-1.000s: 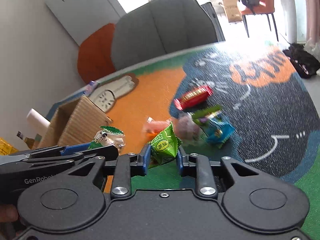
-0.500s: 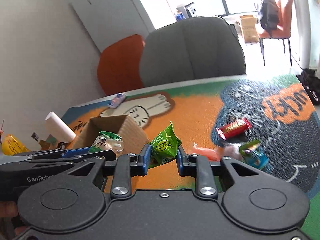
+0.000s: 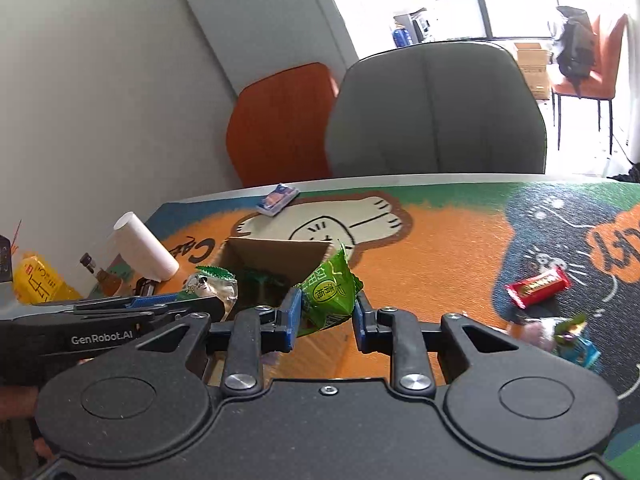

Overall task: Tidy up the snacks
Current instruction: 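Carry the bun and green bag over the box and open both grippers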

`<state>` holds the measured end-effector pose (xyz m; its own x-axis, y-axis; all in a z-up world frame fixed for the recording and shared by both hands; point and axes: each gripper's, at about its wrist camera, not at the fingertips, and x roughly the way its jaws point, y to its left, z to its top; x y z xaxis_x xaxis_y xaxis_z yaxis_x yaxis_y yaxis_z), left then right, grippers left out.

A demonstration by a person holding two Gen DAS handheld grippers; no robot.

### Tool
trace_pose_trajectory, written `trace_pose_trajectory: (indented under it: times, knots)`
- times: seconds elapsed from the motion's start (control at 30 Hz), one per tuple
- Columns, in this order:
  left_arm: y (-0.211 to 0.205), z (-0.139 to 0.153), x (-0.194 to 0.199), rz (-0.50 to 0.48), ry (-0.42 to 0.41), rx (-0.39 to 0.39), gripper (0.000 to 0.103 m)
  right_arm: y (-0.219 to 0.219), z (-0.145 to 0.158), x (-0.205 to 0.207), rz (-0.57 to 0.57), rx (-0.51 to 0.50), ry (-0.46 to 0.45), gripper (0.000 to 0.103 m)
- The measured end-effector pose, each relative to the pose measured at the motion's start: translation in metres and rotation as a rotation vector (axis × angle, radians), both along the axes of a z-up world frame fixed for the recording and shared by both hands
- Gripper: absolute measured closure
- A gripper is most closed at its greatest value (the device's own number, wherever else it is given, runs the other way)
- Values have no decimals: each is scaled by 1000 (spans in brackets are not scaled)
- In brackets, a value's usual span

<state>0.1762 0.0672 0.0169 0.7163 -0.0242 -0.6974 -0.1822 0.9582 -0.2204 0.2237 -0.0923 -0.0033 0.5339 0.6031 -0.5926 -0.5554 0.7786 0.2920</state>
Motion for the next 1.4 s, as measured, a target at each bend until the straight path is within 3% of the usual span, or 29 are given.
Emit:
trace_pose_trajectory:
  times: [0.5,0.6,0.63,0.7,0.93,1.4]
  knots:
    - [43,-7,-10,107,13,-19,52,54,1,3,93,-3,-2,77]
    - [47,-6,-13,118,14,-18,50,63,5,-2,132,-5,-39,58]
    - [48,-6,-14,122,14,-16,47,65,6,-5,144,-17,-58,48]
    - [49,-5,-14,129,13,-10,43,65,7,-7,149,-26,-76,46]
    - [39,-8,-11,122,22,0,25,34,-1,4,64,-13,-14,46]
    - [-31,-8,14,-5,8,-12,19,-62,-9,13,-116,8,26,46]
